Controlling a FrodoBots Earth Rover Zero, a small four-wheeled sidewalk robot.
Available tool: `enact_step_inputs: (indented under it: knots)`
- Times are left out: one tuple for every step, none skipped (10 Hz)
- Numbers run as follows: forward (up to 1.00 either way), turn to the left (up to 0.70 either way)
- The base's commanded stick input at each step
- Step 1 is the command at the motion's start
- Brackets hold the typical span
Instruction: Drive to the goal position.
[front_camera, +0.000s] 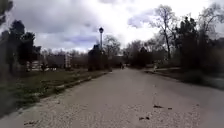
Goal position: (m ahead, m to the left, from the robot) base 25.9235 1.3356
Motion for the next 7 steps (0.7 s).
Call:
enact_step_inputs:
  knots:
    - [0.70, 0.00]
    - [0.70, 0.00]
    - [0.70, 0.00]
    - [0.70, 0.00]
    - [0.70, 0.00]
    - [0.70, 0.00]
    - [0.70, 0.00]
